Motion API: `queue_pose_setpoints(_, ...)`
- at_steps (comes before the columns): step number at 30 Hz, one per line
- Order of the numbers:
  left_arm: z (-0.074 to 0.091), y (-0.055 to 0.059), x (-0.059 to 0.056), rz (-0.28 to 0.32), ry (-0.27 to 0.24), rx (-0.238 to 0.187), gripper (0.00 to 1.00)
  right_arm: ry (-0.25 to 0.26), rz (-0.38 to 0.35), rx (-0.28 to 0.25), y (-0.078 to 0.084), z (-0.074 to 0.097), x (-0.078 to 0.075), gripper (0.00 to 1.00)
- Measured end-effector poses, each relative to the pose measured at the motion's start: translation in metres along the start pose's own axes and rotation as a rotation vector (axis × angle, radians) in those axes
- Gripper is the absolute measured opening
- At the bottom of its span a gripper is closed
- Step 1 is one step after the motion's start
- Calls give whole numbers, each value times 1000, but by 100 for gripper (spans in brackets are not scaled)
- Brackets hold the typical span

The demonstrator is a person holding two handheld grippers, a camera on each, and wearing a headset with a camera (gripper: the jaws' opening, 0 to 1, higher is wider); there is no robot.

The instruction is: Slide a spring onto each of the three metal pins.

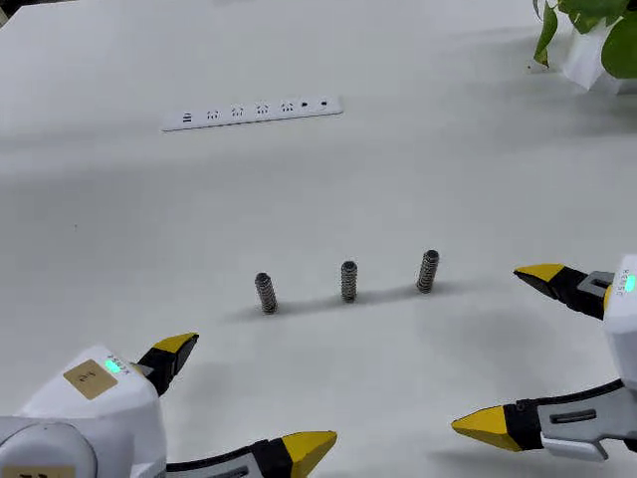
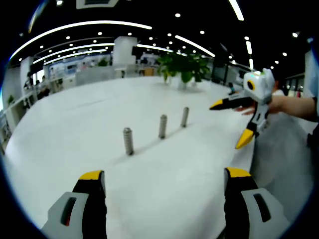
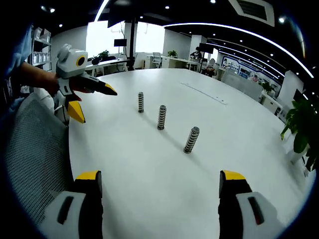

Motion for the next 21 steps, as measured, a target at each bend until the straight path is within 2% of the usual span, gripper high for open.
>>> queue_pose_setpoints(6,3,4,1,26,-4,3,100,-1,-23,9,3,8,10,99)
queue_pose_setpoints(8,6,3,2,36,-21,-14,100,-18,-15,14,3,9,13,99)
queue_pose_setpoints(10,6,4,4,60,-38,-27,100,-14,-6,14,3,8,12,99)
queue_pose_setpoints(13,4,3,4,55,-38,-25,100,13,-36,0,2,9,9,99)
queue_pose_setpoints(21,3,0,5,56,-26,-10,100,12,-56,19,9,18,12,99)
Point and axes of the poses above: the centre of the closed fingertips' face, and the gripper's own axes: z roughly backward along the fingers, x roughly to its left, y roughly out of its underside, the point moved 7 cm from there along z, roughly backward along the fingers, and after that the axes turned 6 degrees about y, right-handed, at the moved point
